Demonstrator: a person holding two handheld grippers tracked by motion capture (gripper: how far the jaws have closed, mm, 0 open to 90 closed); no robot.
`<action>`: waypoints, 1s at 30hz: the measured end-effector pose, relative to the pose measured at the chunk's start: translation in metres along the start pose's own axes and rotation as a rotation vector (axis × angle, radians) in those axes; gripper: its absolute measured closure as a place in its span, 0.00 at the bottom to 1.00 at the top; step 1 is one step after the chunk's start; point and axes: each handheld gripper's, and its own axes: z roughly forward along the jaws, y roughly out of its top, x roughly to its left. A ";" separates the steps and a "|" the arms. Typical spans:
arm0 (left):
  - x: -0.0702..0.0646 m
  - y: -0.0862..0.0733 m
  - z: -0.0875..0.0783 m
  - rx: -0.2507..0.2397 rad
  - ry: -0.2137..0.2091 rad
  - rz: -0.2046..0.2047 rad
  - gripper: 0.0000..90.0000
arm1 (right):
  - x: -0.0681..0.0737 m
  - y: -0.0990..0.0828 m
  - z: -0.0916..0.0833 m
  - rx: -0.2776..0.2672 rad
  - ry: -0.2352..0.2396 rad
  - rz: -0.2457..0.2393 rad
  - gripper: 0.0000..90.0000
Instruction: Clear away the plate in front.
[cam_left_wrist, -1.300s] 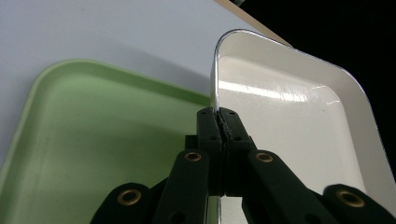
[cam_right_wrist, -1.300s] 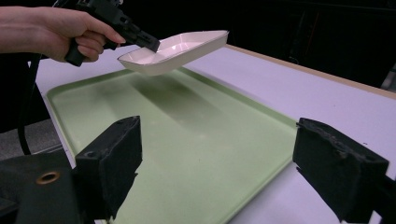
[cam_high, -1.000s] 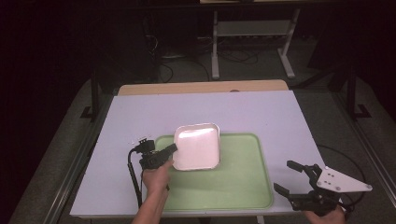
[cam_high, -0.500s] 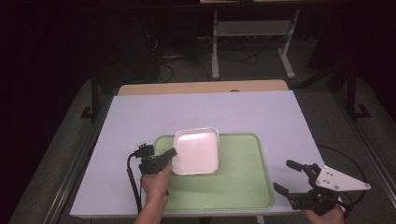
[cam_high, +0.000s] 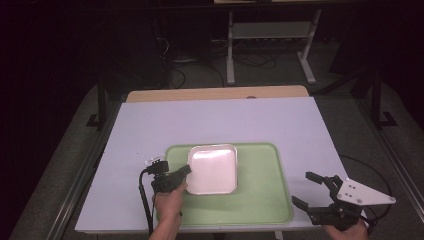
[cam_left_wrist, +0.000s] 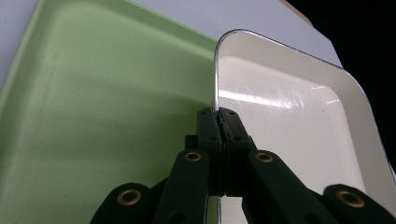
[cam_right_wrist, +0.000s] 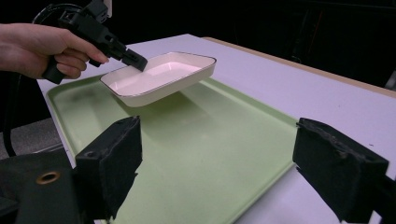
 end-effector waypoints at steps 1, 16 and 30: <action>0.000 0.000 0.000 0.000 0.000 0.000 0.99 | 0.000 0.000 0.000 0.000 0.000 0.000 0.16; 0.002 -0.018 0.003 0.052 0.070 0.012 0.99 | 0.004 0.001 0.002 0.006 0.008 -0.008 0.16; -0.008 -0.025 0.011 0.059 0.109 0.038 0.99 | 0.004 0.001 0.003 0.005 0.011 -0.011 0.16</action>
